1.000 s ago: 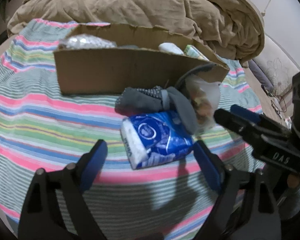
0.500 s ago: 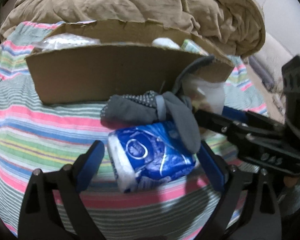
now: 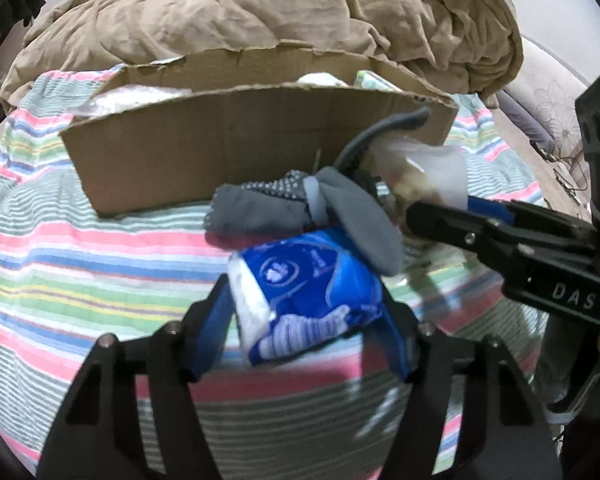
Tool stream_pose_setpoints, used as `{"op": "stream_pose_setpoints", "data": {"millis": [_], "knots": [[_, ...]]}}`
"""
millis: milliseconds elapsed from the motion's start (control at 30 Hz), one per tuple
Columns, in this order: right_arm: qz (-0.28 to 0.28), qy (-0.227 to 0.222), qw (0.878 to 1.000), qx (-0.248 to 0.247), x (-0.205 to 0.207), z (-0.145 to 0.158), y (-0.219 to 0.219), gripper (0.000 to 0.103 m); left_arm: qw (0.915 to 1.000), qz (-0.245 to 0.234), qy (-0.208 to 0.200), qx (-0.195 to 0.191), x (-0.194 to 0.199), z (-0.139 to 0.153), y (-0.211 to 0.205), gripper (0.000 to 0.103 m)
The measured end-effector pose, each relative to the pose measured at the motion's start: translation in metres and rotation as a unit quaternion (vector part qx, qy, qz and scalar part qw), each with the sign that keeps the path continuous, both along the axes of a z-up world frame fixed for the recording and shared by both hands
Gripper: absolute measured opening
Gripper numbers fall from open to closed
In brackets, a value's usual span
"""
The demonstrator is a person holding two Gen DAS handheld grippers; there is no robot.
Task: Organize objects
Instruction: 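Grasp the blue wipe pack with the left gripper while the right grasps the snack bag, place both in box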
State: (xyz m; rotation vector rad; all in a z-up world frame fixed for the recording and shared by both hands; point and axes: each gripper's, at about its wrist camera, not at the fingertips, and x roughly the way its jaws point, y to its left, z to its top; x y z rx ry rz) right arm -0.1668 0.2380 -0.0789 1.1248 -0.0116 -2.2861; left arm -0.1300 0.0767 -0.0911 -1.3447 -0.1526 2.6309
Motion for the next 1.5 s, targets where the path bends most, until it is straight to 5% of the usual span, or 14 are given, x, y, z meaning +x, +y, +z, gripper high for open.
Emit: {"op": "stream_pose_setpoints", "data": {"millis": [933, 1500], "knots": [[-0.009, 0.037, 0.999, 0.015, 0.058, 0.05, 0.002, 0.043, 0.9989, 0.03, 0.036, 0.006, 0.066, 0.063, -0.032, 0.065], [0.009, 0.088, 0.996, 0.01, 0.04, 0.099, -0.023, 0.043, 0.9949, 0.039, 0.093, 0.008, 0.041, 0.124, -0.048, 0.065]]}}
